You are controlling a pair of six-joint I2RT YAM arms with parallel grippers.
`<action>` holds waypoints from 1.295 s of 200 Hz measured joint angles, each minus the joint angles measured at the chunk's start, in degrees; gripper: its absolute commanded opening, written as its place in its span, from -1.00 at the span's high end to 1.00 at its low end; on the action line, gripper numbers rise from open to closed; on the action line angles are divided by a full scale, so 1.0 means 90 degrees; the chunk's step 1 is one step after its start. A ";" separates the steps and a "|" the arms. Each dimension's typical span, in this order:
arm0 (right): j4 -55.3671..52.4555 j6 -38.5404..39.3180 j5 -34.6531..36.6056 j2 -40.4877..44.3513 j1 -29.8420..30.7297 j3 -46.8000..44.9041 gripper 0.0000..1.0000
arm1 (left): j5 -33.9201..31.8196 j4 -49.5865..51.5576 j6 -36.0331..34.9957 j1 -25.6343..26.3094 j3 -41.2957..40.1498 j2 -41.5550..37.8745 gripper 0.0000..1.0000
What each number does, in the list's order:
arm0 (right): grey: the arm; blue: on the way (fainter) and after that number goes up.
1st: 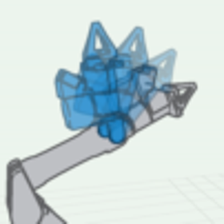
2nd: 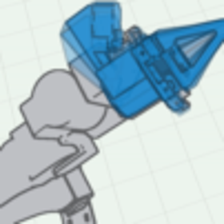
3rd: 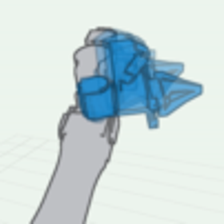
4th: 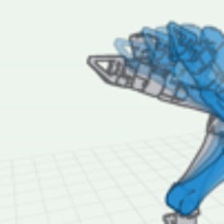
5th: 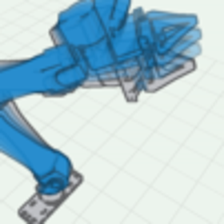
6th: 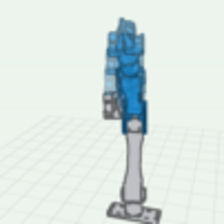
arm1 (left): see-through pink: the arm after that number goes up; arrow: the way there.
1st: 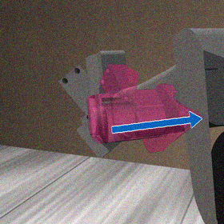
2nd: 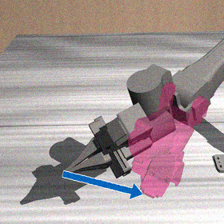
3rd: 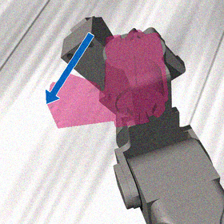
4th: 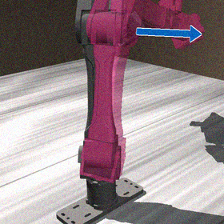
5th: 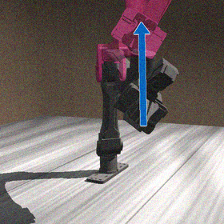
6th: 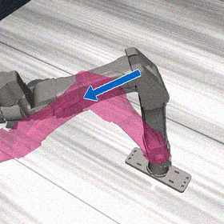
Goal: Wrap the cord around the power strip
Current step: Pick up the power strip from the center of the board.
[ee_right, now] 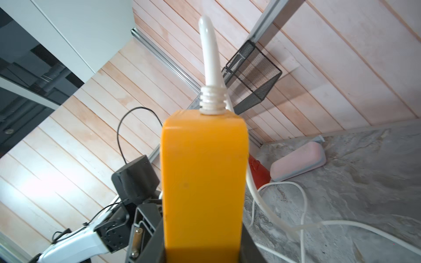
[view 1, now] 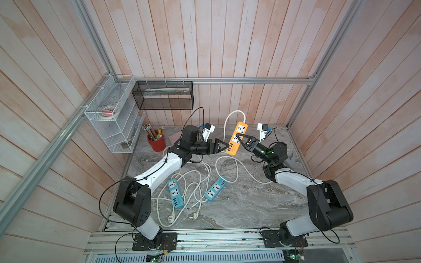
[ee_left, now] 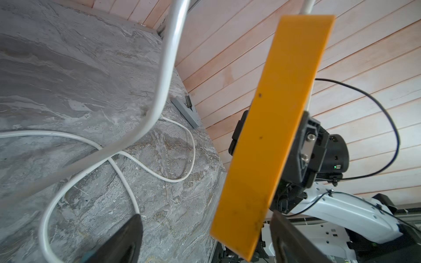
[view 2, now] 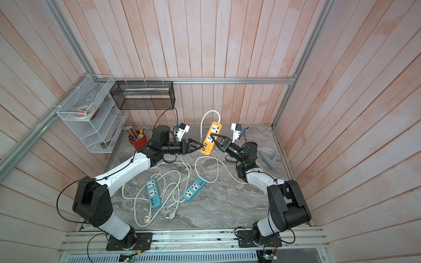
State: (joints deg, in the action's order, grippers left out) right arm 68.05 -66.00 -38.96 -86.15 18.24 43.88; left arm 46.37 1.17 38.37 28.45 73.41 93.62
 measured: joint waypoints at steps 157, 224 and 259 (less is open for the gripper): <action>0.1103 -0.1117 -0.0007 -0.0342 0.0131 0.0245 0.64 | 0.0469 -0.1396 0.0517 0.0471 0.0284 0.0248 0.17; 0.1239 -0.1185 0.0104 -0.0362 0.0109 0.0257 -0.52 | 0.0559 -0.1166 0.0260 0.0447 0.0466 0.0282 0.91; 0.0823 -0.0794 0.0338 0.0170 -0.0442 -0.0814 -0.55 | 0.0262 -0.0221 -0.0165 0.0223 0.1001 0.0289 0.96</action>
State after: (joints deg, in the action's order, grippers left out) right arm 75.46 -73.14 -35.92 -84.62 14.26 36.56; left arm 48.73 -0.82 36.88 30.46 82.41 96.23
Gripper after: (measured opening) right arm 0.784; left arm 0.336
